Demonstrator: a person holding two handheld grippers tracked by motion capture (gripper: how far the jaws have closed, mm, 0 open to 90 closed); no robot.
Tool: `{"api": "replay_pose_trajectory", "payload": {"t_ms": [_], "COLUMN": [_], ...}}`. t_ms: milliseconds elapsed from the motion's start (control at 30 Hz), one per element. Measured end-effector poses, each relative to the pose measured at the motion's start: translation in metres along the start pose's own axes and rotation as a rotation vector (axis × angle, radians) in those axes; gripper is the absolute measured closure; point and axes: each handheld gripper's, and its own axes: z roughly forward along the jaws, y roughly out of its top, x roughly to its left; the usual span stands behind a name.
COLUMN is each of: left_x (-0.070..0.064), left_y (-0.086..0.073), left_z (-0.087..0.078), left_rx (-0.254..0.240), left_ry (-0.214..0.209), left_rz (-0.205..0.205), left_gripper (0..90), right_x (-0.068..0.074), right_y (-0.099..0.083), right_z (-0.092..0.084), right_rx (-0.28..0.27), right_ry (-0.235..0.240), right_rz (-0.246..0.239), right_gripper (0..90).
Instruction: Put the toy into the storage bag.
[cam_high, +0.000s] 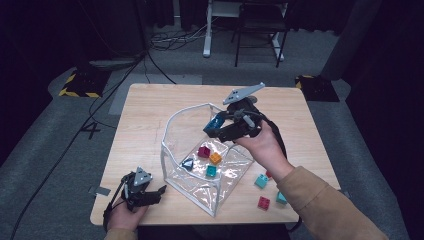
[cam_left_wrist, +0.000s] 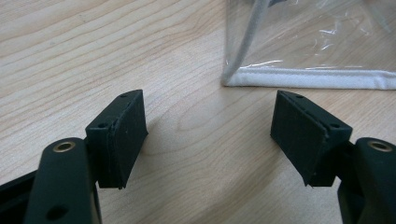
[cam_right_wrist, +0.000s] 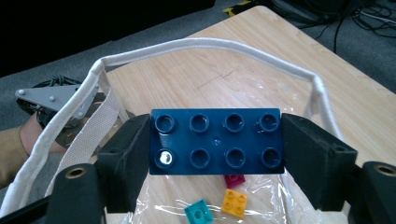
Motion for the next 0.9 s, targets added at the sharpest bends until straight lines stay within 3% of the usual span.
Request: {"api": "replay_pose_trajectory", "payload": {"t_ms": [400,633,800,900], "left_x": [0.0,0.0,0.0,0.0], "left_y": [0.0,0.0,0.0,0.0], "left_z": [0.0,0.0,0.0,0.0], "left_rx": [0.0,-0.001,-0.001,0.0], "left_ry": [0.0,0.001,0.001,0.0], "left_rz": [0.0,0.0,0.0,0.001], "left_gripper": [27.2,27.2,27.2,27.2], "right_x": [0.002,0.004,0.006,0.006], "right_y": [-0.003,-0.006,-0.007,-0.006], "right_z": [0.035,0.048,0.05,0.044], "right_rx": [0.141,0.207,0.206,0.175], "right_ry": [-0.002,0.047,0.068,0.076], "right_rz": [0.027,0.033,0.025,0.025], "right_gripper": [27.5,27.3,21.5,18.5]}}
